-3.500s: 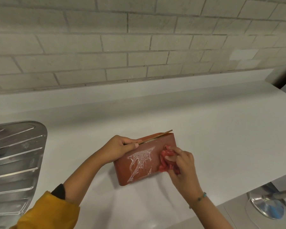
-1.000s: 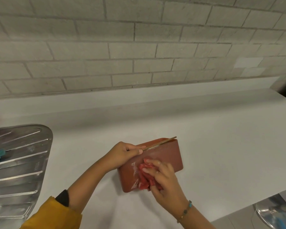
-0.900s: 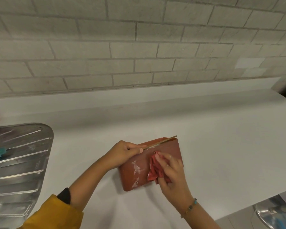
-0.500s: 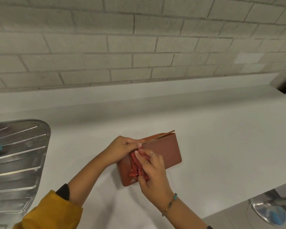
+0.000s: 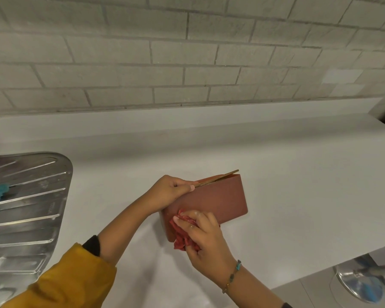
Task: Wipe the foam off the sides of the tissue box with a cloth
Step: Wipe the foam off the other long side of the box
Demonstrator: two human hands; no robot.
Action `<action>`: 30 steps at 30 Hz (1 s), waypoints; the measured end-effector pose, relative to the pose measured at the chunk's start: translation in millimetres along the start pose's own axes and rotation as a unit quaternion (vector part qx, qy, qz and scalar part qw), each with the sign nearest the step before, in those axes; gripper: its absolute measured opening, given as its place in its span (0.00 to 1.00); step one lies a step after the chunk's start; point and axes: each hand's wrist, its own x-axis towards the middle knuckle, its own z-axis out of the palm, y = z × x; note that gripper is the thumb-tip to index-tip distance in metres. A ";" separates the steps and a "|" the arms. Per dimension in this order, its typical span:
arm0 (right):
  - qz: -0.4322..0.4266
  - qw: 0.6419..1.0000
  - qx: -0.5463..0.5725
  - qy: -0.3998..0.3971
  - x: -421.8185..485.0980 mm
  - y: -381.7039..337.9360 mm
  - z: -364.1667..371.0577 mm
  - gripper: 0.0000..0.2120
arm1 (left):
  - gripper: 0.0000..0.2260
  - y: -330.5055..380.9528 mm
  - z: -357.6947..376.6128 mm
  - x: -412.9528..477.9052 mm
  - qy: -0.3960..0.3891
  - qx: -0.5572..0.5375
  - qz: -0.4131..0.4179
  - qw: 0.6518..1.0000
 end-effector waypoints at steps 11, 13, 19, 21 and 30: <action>-0.082 0.995 -0.031 -0.056 -21.1 1.7 4.0 0.26 | 0.08 -0.2 -0.2 -1.5 0.000 0.016 -0.001 1.000; -0.112 0.989 -0.048 -0.084 -28.1 4.4 5.9 0.25 | 0.08 0.7 -0.8 -1.8 0.002 0.018 -0.004 1.000; 0.067 0.993 0.052 -0.077 -60.7 12.2 10.2 0.26 | 0.08 2.1 -1.1 -2.4 0.006 0.029 -0.010 1.000; 0.166 0.978 0.124 -0.030 -63.2 16.6 5.2 0.29 | 0.08 0.9 -1.0 -2.0 0.014 0.037 -0.015 0.999; 0.456 0.815 0.344 0.097 -46.6 27.6 -31.4 0.13 | 0.10 7.7 -3.6 -5.6 -0.023 0.088 0.001 0.996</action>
